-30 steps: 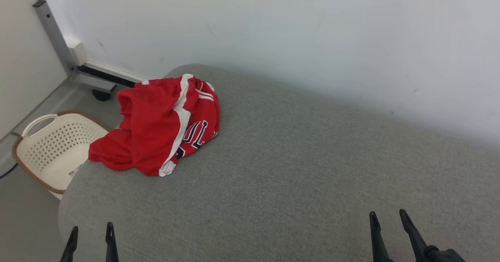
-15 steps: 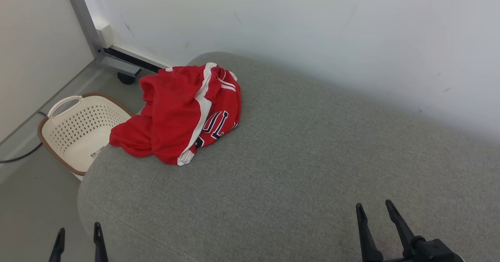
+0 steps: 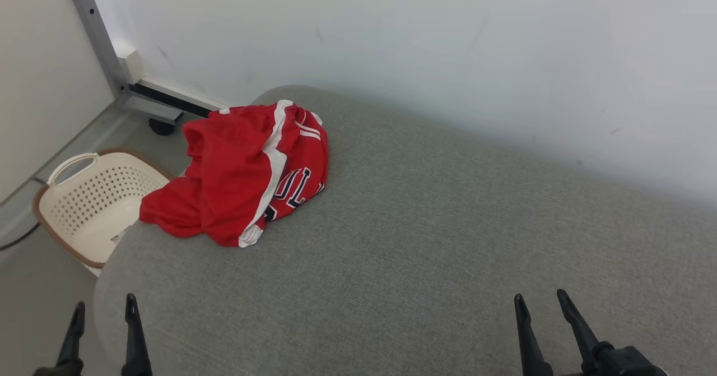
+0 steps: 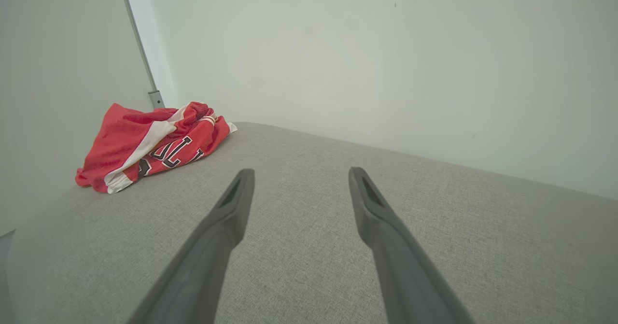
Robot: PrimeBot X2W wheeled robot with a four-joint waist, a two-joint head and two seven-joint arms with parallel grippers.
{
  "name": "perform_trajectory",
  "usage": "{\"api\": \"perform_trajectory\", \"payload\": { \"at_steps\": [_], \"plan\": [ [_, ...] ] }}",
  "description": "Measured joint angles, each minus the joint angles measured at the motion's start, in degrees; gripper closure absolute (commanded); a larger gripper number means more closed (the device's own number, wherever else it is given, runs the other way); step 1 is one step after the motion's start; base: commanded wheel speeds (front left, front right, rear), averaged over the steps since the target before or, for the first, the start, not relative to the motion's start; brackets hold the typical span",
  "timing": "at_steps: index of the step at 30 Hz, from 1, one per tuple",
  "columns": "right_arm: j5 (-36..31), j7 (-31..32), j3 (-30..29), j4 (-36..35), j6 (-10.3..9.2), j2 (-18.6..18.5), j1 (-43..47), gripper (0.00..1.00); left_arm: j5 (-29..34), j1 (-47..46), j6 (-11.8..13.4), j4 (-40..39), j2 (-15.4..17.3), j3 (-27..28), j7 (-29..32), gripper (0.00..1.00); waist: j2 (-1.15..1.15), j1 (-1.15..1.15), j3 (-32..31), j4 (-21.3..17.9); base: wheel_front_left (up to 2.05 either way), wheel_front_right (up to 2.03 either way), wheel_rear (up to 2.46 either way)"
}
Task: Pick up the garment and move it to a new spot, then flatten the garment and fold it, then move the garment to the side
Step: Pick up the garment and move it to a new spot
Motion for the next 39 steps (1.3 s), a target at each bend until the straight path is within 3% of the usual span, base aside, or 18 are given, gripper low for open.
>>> {"api": "perform_trajectory", "payload": {
  "at_steps": [4,17,27,39],
  "plan": [
    [-0.5,0.0,0.3,-0.4,0.00,0.0,-1.2,0.00,0.0,-3.7,-0.4,0.8,0.9,0.4,0.0,0.00,0.00,0.00,0.1,-2.1,0.00,0.00,0.00],
    [-3.2,0.0,-0.9,-1.0,0.00,0.0,-6.7,0.00,-3.2,-17.5,-0.9,5.9,6.7,6.2,0.0,0.00,0.01,0.00,5.9,-15.2,0.00,0.00,0.00],
    [-2.6,0.0,-1.3,-1.1,0.00,-0.1,-9.1,0.00,-4.1,-24.3,-1.0,14.7,12.1,6.7,0.9,0.00,0.01,0.00,11.1,-24.6,0.00,0.00,0.00],
    [-2.6,0.0,-1.2,-2.0,0.00,0.0,-12.9,0.00,-5.5,-34.3,-0.9,25.0,18.0,6.3,9.1,0.00,0.01,0.01,18.7,-29.7,0.00,0.00,0.00]
  ]
}}
